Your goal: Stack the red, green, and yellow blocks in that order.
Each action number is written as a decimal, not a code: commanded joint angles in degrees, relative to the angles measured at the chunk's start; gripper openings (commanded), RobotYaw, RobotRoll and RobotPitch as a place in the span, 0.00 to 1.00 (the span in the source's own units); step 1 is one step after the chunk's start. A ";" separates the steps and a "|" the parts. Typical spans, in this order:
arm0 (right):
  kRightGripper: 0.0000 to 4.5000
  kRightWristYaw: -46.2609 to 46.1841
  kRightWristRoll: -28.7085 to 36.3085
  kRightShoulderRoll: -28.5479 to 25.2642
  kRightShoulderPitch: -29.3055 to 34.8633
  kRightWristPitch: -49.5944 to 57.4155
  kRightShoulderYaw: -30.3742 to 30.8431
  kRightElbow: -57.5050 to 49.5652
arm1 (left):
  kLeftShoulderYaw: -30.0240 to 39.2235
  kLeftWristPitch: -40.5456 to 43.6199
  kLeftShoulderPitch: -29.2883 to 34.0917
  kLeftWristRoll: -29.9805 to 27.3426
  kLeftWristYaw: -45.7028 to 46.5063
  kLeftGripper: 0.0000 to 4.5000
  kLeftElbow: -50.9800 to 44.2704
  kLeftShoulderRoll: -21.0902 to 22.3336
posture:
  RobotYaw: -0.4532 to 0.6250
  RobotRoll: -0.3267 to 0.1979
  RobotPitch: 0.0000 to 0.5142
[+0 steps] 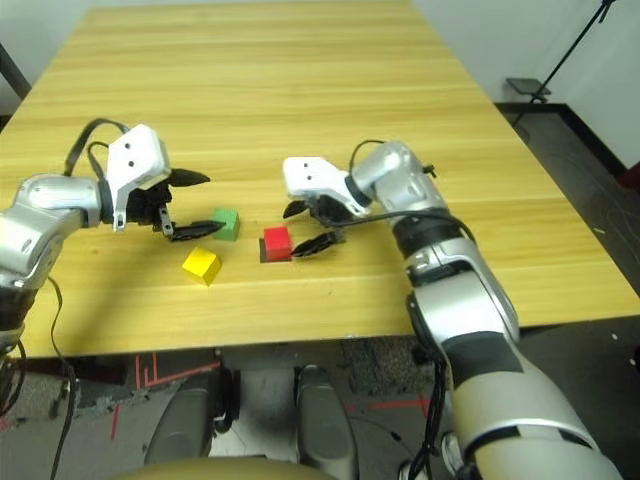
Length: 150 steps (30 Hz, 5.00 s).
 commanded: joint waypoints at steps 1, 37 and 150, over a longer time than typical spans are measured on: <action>0.99 0.61 5.16 -3.23 1.06 -0.81 0.09 0.21 | -3.50 -6.55 -3.75 4.40 -4.78 1.00 9.56 -2.22 | 0.73 0.48 0.14; 1.00 -7.38 10.71 -7.24 15.43 18.27 -9.73 -26.87 | -2.48 -24.77 -16.93 19.63 -4.53 0.47 48.17 -18.76 | 0.60 0.62 0.18; 1.00 -8.23 12.17 -8.26 21.58 20.38 -10.47 -31.33 | -6.42 30.20 -9.20 5.35 1.96 0.98 -4.60 -20.06 | 0.60 0.69 0.23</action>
